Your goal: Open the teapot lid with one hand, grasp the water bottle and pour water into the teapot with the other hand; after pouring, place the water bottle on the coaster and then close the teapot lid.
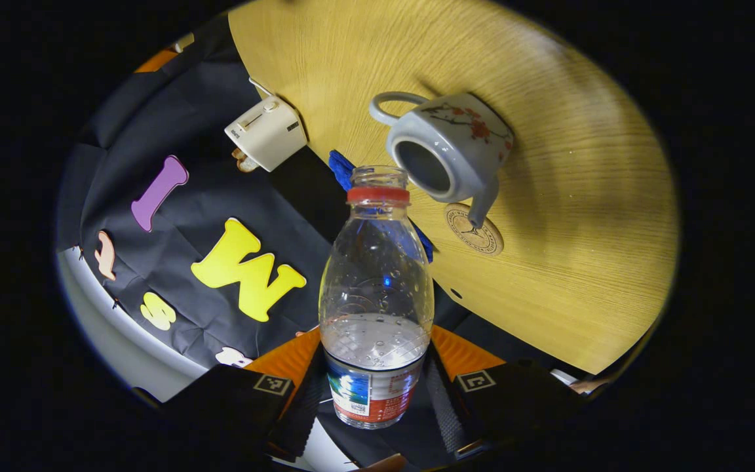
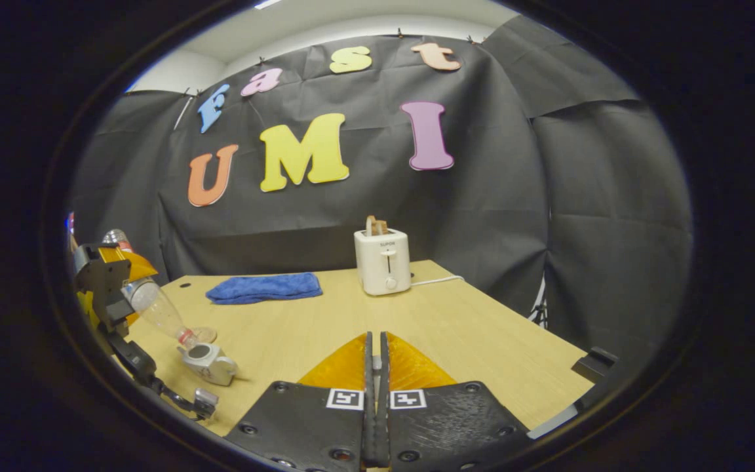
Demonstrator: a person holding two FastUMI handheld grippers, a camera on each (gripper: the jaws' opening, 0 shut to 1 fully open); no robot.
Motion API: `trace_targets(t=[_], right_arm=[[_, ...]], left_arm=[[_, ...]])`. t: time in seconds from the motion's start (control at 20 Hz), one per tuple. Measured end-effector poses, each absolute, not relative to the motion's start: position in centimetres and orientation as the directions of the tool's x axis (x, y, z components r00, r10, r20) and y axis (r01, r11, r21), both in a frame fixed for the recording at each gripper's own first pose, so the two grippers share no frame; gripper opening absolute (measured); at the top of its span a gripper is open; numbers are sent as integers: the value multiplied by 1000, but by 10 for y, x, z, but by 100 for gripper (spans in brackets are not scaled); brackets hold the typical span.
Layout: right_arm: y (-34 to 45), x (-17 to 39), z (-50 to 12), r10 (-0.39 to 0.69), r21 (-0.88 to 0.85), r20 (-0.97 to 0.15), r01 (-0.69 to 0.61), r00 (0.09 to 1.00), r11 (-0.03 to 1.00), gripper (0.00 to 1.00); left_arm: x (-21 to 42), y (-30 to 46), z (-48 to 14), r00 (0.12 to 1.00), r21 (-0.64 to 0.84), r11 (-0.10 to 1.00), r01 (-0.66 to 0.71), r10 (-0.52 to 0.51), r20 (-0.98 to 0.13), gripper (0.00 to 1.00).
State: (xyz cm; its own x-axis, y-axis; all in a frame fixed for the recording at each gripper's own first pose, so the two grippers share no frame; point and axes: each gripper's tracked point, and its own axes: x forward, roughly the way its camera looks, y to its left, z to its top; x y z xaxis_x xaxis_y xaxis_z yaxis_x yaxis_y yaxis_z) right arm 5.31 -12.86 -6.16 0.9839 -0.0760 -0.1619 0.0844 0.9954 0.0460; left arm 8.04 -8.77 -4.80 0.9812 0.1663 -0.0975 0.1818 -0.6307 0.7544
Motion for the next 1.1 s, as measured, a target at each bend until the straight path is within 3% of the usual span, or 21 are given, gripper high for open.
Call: trace_targets(t=[0.2,0.35,0.45,0.8,0.95,1.1], right_arm=[[-131,54,-65,-78,57,-177,89,981,994,0],[-134,55,-67,-89,60,-180,101,980,993,0],[-137,56,-68,-98,59,-182,110,978,992,0],[-136,57,-72,-123,28,-186,130,975,991,0],[-128,56,-74,-113,14,-188,118,976,993,0],[-120,57,-76,-102,1,-188,104,977,995,0]], left_arm=[[90,-73,-54,977,827,-524,202,167,-133,73],[95,-62,-76,954,909,-297,294,150,-259,76],[98,-60,-73,949,940,-159,303,139,-282,76],[113,-67,-38,975,933,302,196,45,-219,76],[118,-71,-13,990,865,488,114,14,-139,76],[121,-70,-13,991,754,649,102,-2,-132,76]])
